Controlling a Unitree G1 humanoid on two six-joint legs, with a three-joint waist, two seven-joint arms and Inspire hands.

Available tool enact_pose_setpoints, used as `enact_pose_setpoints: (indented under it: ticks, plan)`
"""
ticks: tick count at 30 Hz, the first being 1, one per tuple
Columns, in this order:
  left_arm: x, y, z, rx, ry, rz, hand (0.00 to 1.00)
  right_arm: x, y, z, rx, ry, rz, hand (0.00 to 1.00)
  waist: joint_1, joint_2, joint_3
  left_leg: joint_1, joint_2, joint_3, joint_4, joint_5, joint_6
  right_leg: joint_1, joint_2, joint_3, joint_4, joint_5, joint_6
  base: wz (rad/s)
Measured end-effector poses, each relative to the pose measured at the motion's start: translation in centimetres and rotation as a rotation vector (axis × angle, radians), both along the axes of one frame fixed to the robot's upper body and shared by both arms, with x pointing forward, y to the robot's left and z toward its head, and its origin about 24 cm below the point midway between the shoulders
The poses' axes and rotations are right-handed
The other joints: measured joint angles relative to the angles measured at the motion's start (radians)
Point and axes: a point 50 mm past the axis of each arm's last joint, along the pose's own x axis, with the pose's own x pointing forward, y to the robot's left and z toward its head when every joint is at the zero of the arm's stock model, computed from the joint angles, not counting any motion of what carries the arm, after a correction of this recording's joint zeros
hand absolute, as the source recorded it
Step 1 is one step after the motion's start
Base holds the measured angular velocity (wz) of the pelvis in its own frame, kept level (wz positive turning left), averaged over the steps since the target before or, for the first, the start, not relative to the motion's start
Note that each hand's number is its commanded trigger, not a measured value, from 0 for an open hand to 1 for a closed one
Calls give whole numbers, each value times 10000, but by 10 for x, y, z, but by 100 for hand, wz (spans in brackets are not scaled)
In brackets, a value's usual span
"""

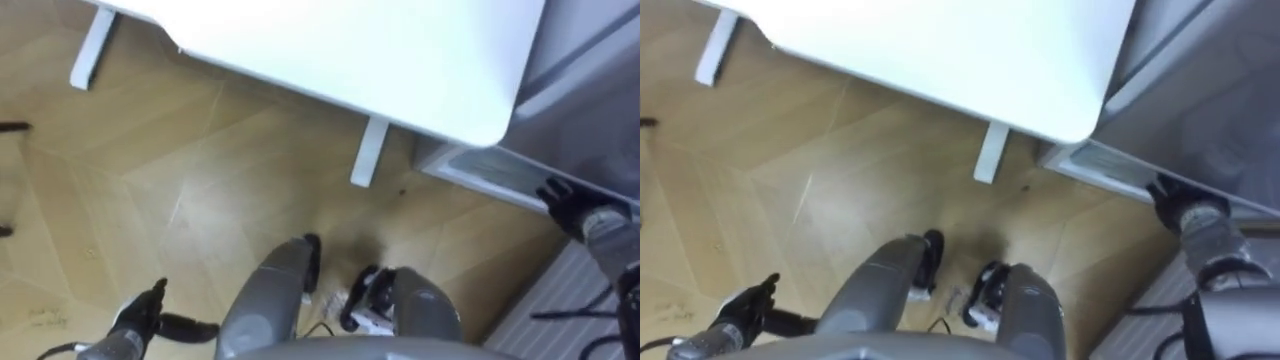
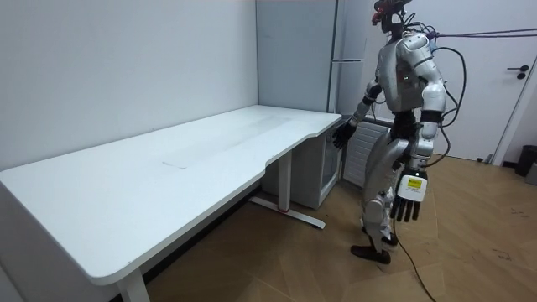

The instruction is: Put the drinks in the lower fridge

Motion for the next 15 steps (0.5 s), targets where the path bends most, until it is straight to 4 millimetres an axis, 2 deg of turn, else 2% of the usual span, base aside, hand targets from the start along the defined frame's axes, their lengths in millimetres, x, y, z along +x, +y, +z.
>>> enact_pose_setpoints:
  ticks: [2,3,4,5,7,10,11,13,15]
  plan:
    - [-3,2,0,172,29,134,0,-17,1,-7,24,197,458,0,-17,-37,-34,643,32,27,-575,88,-3,637,121,-35,-638,159,48,-2]
    - [-7,2,-1,241,67,276,0,-28,3,-12,81,343,772,0,-61,-71,-93,1101,85,53,-920,112,-9,1120,235,-64,-1093,288,81,-9]
    - [-11,1,-2,314,176,364,0,-41,7,-19,276,574,876,0,-202,-132,-199,1562,135,43,-1246,134,-16,1649,385,-94,-1562,432,125,-7]
    - [-13,1,-2,369,215,364,0,-50,11,-24,393,772,926,0,-271,-203,-257,1809,146,49,-1410,164,-26,1898,436,-98,-1794,508,146,0]
    - [-14,-1,-3,495,186,369,0,-79,32,-42,971,1404,1121,0,-476,-483,-459,2732,267,101,-2022,186,-42,2941,725,-81,-2739,818,197,-3]
    - [-15,-17,-9,307,52,498,0,-110,54,-57,1390,2318,1598,0,-545,-502,-501,3709,369,254,-2474,185,-42,3981,973,2,-3731,1221,291,-22]
    - [-13,-21,-10,225,5,543,0,-113,58,-59,1436,2430,1711,0,-562,-499,-501,3836,363,286,-2542,185,-41,4124,984,44,-3845,1245,315,-26]
    - [-7,-28,-12,73,-195,661,0,-132,72,-66,1636,3086,2133,0,-603,-436,-503,4117,352,429,-2772,182,-39,4328,1000,207,-4079,1287,352,-23]
    - [-4,-31,-13,-67,-270,877,0,-140,80,-69,1737,3398,2348,0,-627,-326,-452,4178,364,539,-2793,181,-36,4328,1020,457,-4116,1339,351,-25]
